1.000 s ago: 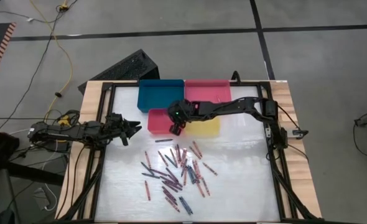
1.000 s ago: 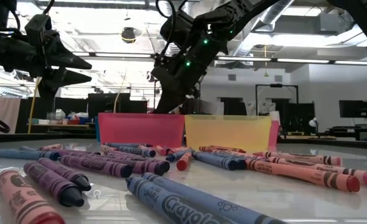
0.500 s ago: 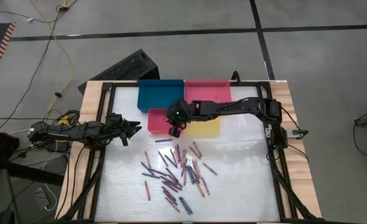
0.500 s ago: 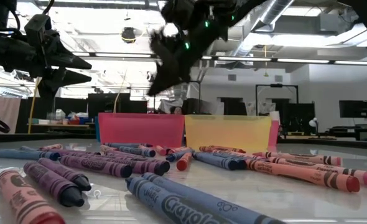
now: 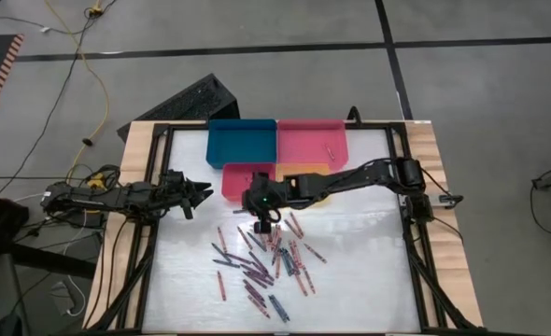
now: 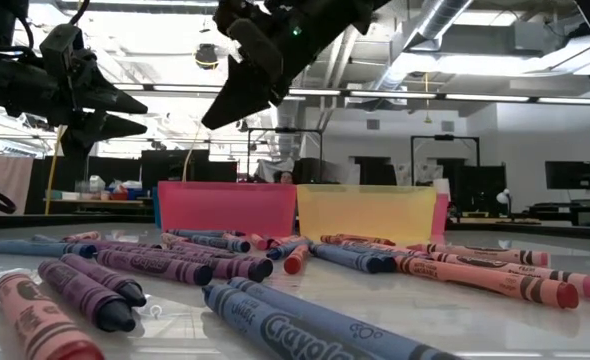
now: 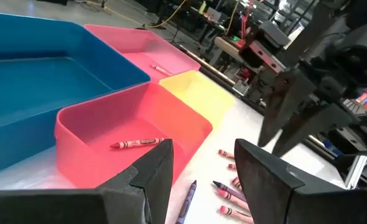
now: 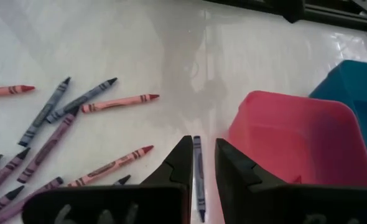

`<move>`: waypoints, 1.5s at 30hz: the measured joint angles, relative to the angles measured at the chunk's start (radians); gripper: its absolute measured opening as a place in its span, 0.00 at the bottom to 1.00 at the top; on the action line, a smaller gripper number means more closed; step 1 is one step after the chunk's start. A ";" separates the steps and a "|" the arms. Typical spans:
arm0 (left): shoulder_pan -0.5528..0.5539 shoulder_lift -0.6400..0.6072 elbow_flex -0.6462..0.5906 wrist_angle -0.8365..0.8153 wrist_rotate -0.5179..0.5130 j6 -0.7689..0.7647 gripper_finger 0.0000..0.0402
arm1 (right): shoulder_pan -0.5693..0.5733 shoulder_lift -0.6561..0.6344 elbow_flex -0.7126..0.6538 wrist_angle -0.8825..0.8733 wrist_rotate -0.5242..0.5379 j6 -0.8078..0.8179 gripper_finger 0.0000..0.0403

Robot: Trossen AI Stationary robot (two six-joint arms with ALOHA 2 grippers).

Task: Sort crayons
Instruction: Put the blue crayon into the blue bin

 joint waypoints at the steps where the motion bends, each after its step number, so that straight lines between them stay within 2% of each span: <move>1: 0.000 0.000 0.000 0.000 0.000 0.000 0.40 | 0.004 0.000 -0.002 0.002 0.000 0.000 0.15; 17: 0.000 0.000 0.000 0.000 0.000 0.000 0.40 | 0.006 0.001 -0.088 0.113 0.031 -0.010 0.16; 29: 0.000 0.001 0.000 0.000 -0.002 0.000 0.40 | 0.004 0.065 -0.087 0.149 0.030 -0.005 0.36; 40: 0.000 0.019 0.000 0.000 0.000 -0.001 0.40 | 0.004 0.085 -0.088 0.148 0.030 0.019 0.37; 45: 0.000 0.019 0.000 0.000 0.000 -0.001 0.40 | 0.010 0.141 -0.088 0.151 0.031 0.038 0.37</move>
